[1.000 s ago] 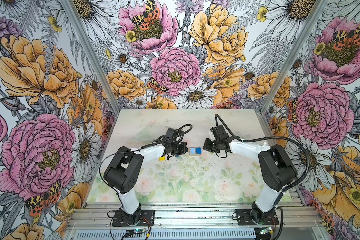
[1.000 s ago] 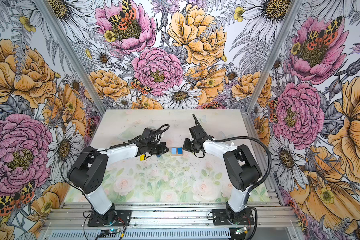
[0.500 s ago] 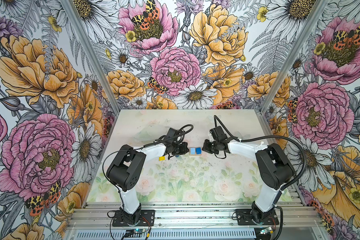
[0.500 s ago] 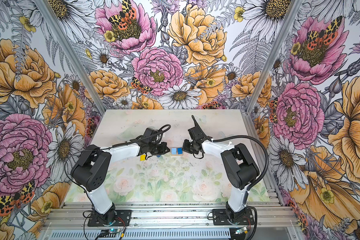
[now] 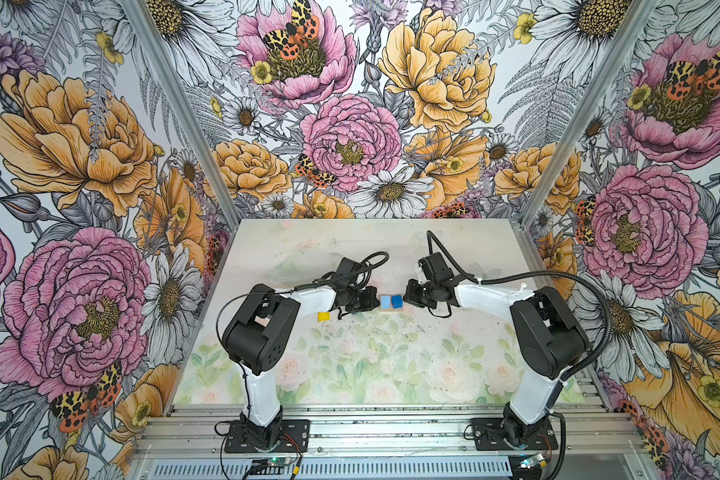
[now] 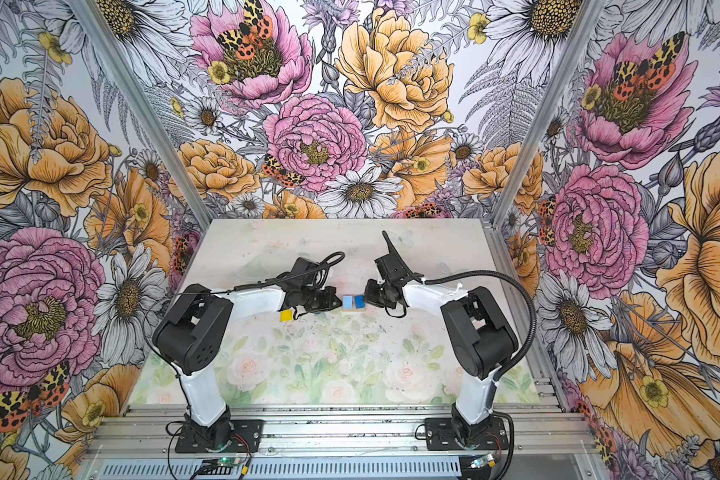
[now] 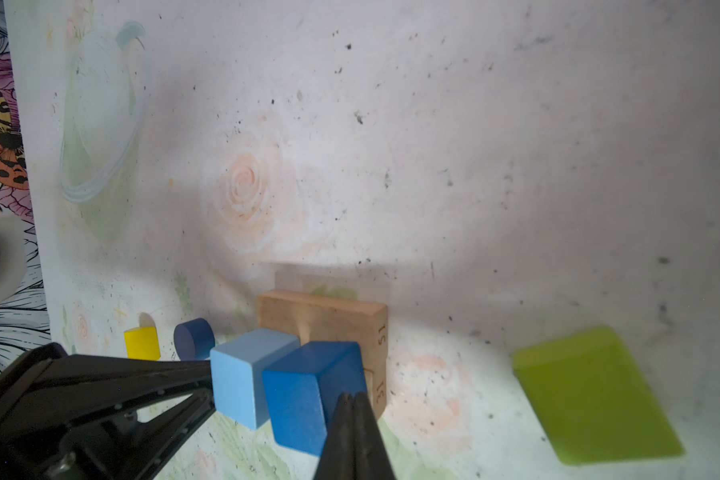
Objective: Build the wood block tower
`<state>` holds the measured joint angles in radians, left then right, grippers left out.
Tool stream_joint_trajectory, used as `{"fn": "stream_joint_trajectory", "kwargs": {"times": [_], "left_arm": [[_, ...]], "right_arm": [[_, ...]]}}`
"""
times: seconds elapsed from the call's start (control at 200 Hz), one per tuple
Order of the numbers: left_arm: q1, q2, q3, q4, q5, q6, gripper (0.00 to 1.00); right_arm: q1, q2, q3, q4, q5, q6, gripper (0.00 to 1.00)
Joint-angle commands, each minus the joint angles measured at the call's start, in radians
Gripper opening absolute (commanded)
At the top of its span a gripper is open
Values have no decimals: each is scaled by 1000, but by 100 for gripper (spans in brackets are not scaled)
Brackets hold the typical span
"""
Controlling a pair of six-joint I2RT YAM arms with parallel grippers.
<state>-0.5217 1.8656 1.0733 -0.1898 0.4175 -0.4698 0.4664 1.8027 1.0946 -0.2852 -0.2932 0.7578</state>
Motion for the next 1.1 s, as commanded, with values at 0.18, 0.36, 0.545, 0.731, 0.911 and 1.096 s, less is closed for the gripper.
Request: {"fn": "stream_joint_trajectory", "kwargs": {"times": [0.18,0.36,0.545,0.731,0.911,1.096], "left_arm": [[-5,-2,29,21,29,-1,0],[-9,1,31,25,33,-3,0],[-10,7,38,26,39,-5,0],[-9,14,45,29,42,-7,0],[-11,16,47,30,47,-7,0],[-10,20,53,29,46,-7,0]], "right_arm": [[10,12,7,27,-2,11,0],[13,18,12,27,-6,13,0],[17,19,15,27,-7,13,0],[22,23,17,27,-11,15,0],[25,29,23,26,-14,15,0],[28,32,25,25,-15,17,0]]}}
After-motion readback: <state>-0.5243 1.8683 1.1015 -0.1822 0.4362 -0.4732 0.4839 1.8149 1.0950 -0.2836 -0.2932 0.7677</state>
